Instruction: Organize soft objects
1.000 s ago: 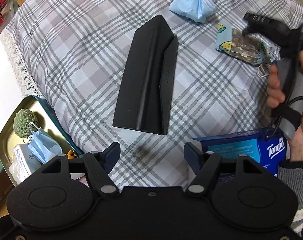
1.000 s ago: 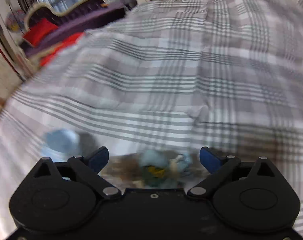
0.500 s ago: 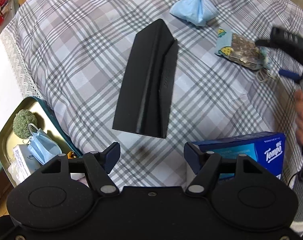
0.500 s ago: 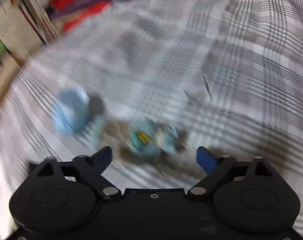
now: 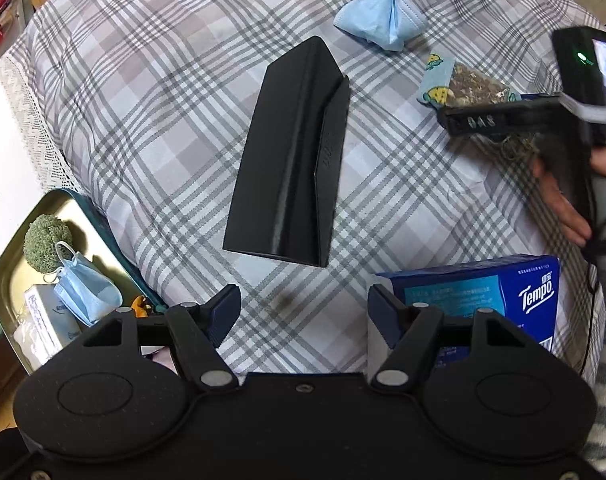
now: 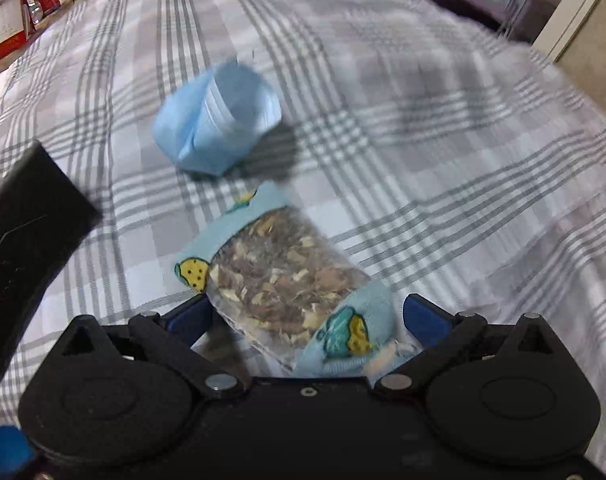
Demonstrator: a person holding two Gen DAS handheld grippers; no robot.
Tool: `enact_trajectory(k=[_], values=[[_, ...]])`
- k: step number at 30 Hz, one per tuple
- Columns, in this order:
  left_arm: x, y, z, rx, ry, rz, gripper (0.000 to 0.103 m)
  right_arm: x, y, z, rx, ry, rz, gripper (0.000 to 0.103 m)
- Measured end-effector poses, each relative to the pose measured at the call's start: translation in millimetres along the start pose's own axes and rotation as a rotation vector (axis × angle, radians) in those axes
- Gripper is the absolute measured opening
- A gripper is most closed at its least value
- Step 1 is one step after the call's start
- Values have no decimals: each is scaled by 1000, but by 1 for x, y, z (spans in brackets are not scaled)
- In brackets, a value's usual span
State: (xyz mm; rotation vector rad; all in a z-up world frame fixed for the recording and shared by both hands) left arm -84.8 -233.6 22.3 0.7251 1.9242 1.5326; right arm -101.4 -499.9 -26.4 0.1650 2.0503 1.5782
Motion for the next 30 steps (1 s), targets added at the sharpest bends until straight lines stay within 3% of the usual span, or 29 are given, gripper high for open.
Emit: enact_trajectory(k=[2, 3, 6, 11, 15, 17, 24, 28, 30], values=[[0, 2, 2, -2, 6, -6, 66, -2, -3, -3, -46, -79, 13, 94], [0, 4, 3, 1, 10, -8, 66, -3, 0, -6, -55, -117, 14, 82], [-1, 8, 7, -1, 15, -21, 66, 2, 12, -8, -94, -200, 64, 62], [-3, 9, 9, 3, 24, -31, 66, 42, 37, 0, -100, -313, 132, 55], [-2, 7, 7, -9, 18, -24, 66, 81, 60, 13, -124, -421, 113, 57], [-2, 7, 7, -15, 18, -23, 66, 91, 57, 17, -93, -459, 94, 59], [-10, 12, 5, -47, 7, -38, 66, 84, 48, 41, 14, -395, 69, 91], [-25, 13, -2, -65, -4, -51, 66, 85, 50, 43, 39, -405, 35, 92], [-34, 12, -7, -71, -12, -60, 69, 86, 53, 40, 19, -445, 16, 98]])
Point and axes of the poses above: each gripper's, at about its wrist camera, not at the fingertips, and y roughly against the way its jaws point, z to its left, x to its underside, the point moved 10 cm from there along -y, roughly the way its jaws point, and after that the axes turned 4 degrees about z, right-handed, at the moved point
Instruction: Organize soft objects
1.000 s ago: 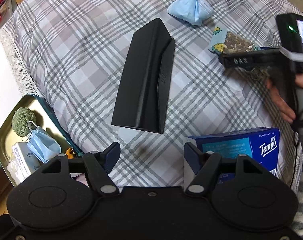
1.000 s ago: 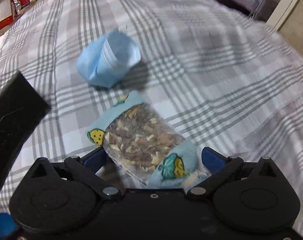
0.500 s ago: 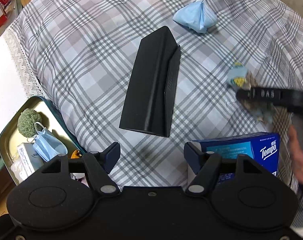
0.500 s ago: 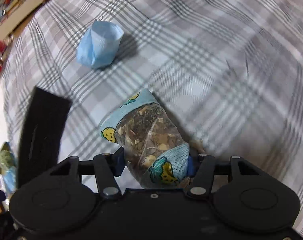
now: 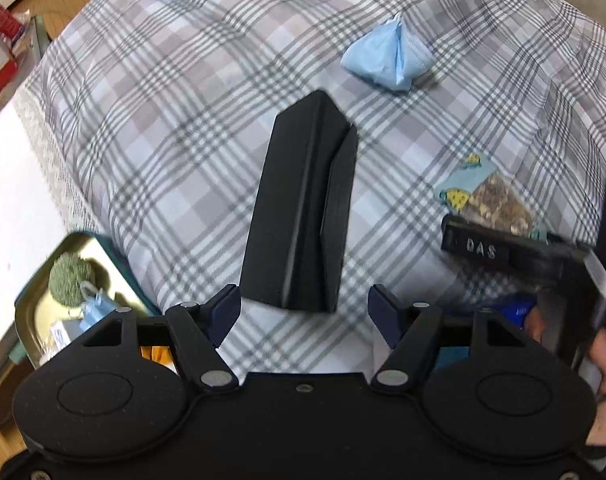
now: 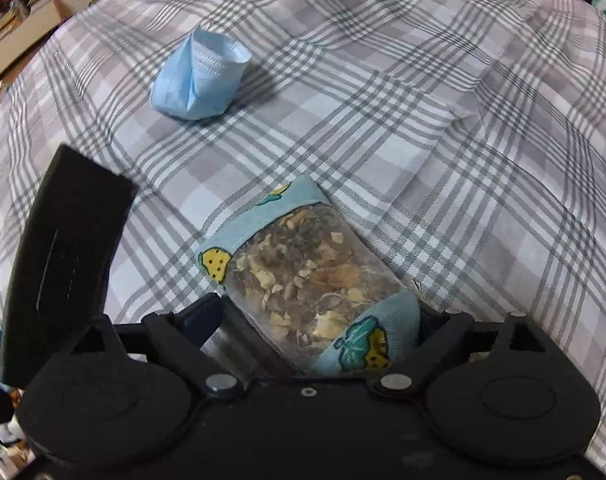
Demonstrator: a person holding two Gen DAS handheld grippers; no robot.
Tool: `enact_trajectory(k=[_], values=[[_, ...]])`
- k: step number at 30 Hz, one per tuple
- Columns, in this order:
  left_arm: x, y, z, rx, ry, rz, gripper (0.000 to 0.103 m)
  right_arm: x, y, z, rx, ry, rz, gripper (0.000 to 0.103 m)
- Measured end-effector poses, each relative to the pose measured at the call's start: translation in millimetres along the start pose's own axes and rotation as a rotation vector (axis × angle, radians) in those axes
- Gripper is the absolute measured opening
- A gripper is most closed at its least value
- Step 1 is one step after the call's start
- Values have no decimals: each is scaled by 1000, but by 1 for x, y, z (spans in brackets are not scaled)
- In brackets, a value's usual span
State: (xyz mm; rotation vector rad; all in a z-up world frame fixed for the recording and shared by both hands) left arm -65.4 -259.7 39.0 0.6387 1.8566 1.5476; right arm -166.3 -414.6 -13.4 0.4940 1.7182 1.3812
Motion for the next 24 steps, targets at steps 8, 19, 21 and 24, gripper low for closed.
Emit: enact_trajectory(k=[8, 19, 21, 24], values=[[-32, -1, -18, -22, -21, -48, 79, -3, 4, -15, -78, -118, -22, 102], [-80, -1, -41, -36, -44, -86, 79, 1, 0, -7, -1, -10, -19, 95], [-91, -1, -44, -42, -44, -97, 79, 1, -1, -7, 21, 6, -27, 89], [-107, -5, -52, -49, -59, -103, 80, 1, -1, -6, 58, 33, -44, 79]])
Point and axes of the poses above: each gripper's, at about its wrist camera, not at the fingertips, and y roughly against the way its jaws point, z to its left, x to its underside, the point moved 10 cm from there along -y, roughly the way its jaws point, and after that the axes turned 4 degrees about z, right-handed, at the moved point
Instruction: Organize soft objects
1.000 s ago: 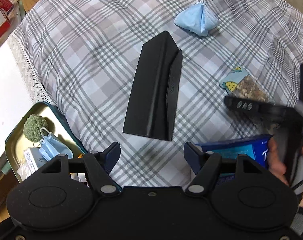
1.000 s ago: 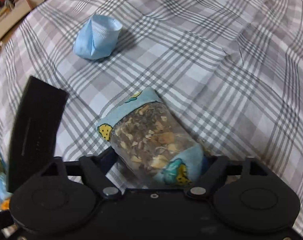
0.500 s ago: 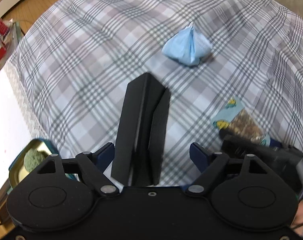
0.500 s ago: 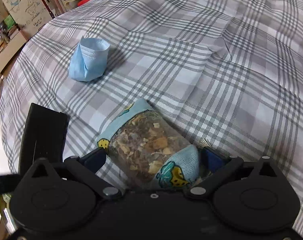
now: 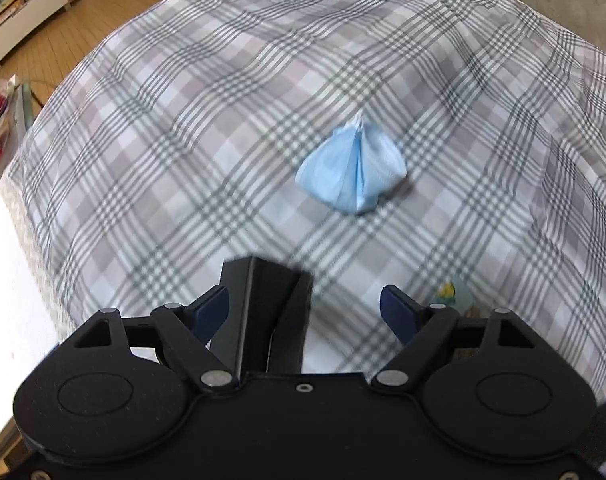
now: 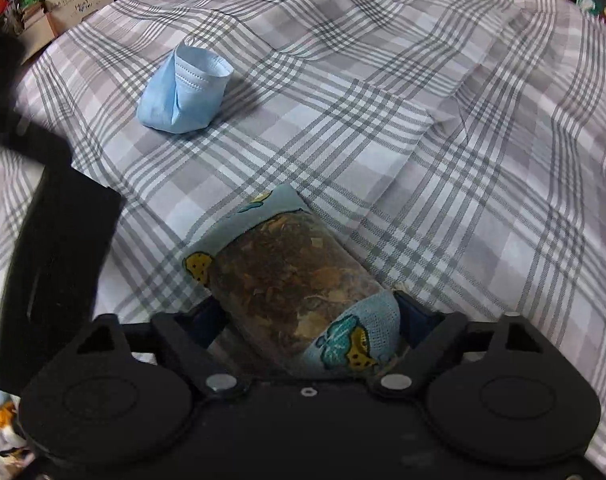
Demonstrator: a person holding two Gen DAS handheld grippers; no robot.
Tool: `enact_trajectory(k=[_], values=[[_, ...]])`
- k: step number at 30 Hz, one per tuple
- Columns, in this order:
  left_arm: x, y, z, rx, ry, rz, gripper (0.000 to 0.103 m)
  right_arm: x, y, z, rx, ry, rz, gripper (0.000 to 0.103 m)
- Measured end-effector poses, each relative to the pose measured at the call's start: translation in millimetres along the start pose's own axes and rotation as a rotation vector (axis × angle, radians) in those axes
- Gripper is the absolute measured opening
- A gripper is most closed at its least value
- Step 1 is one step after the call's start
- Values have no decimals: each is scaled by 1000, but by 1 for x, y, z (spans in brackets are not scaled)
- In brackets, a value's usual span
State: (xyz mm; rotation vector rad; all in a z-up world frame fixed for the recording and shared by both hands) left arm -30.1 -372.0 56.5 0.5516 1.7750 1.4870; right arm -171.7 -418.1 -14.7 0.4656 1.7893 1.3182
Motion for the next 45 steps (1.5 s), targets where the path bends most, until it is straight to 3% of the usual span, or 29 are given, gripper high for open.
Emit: enact_trajectory(k=[3, 8, 20, 23, 34, 36, 40, 43, 45], values=[[-15, -9, -7, 5, -4, 5, 80, 0, 1, 1, -25, -4, -5, 67], [-36, -28, -20, 33, -6, 12, 80, -2, 3, -5, -50, -44, -8, 60], [-67, -82, -29, -2, 29, 6, 81, -4, 3, -12, -89, -79, -16, 59], [-71, -95, -29, 14, 60, 11, 93, -4, 3, -13, -101, -87, -16, 59], [-80, -116, -32, -30, 73, 19, 92, -5, 3, -14, -118, -99, -19, 59], [-82, -118, -35, -27, 62, 19, 91, -4, 3, -14, -117, -98, -19, 59], [-82, -114, -47, 14, 44, 24, 62, -4, 4, -14, -113, -95, -23, 57], [-81, -110, -52, 29, 32, 34, 52, -6, 5, -15, -116, -97, -28, 55], [-78, -102, -56, 25, 21, 28, 51, -7, 6, -18, -125, -111, -31, 53]])
Point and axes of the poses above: each gripper's, at about its wrist camera, not at the fingertips, and y roughly against the way its jaws point, z to its left, x to its underside, the point moved 10 cm from there along -y, roughly the way its jaws point, and after that the axes turned 4 degrees about z, right-handed, at the moved point
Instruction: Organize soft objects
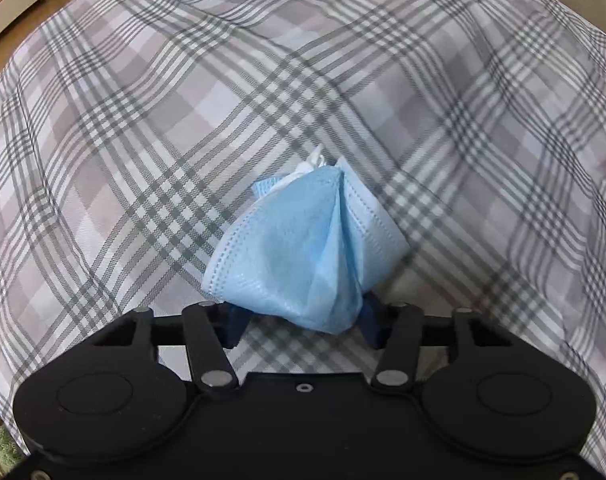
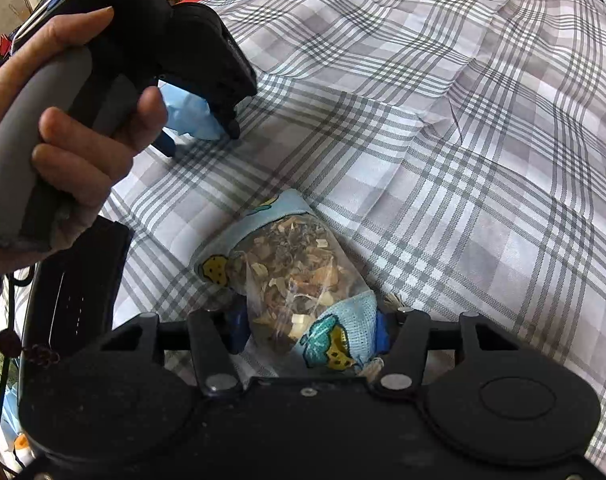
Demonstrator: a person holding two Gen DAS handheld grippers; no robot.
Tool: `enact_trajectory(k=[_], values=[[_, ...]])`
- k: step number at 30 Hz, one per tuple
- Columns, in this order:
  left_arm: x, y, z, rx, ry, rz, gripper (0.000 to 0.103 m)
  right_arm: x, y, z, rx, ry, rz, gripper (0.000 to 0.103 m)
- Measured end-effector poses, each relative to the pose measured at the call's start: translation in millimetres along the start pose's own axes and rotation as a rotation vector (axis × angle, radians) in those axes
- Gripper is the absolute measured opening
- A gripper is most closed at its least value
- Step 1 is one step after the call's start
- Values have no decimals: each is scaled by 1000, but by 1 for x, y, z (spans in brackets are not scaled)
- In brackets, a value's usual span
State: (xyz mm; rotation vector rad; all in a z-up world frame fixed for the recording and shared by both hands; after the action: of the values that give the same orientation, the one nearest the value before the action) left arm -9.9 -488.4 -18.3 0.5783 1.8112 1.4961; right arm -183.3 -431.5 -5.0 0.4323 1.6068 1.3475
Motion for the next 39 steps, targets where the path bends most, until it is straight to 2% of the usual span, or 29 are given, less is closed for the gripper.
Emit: enact_trajectory(k=[6, 11, 19, 22, 31, 39], values=[[8, 22, -10, 30, -29, -11, 51, -9, 10, -16, 12, -63, -59, 52], [23, 47, -14, 48, -62, -10, 51, -15, 15, -40, -3, -172, -86, 52], [74, 91, -18, 135, -103, 34, 51, -17, 18, -68, 11, -289, -89, 52], [96, 109, -15, 143, -122, 30, 51, -15, 18, -71, 38, -295, -93, 52], [166, 153, 23, 157, -140, 6, 51, -11, 20, -68, 69, -273, -115, 52], [225, 183, 83, 153, -99, -11, 51, -14, 33, -69, 62, -295, -176, 52]])
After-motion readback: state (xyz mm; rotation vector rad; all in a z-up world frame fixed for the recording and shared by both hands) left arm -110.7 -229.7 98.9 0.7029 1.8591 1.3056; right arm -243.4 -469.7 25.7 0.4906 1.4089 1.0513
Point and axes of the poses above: each gripper's, at about its wrist camera, not at the fingertips, and y roughly against the way its jaws point, z to its left, x to its underside, the point moved 10 cm from there along -y, roughly the way its jaws point, and after that the axes turned 4 degrees about z, right-handed, at the moved point
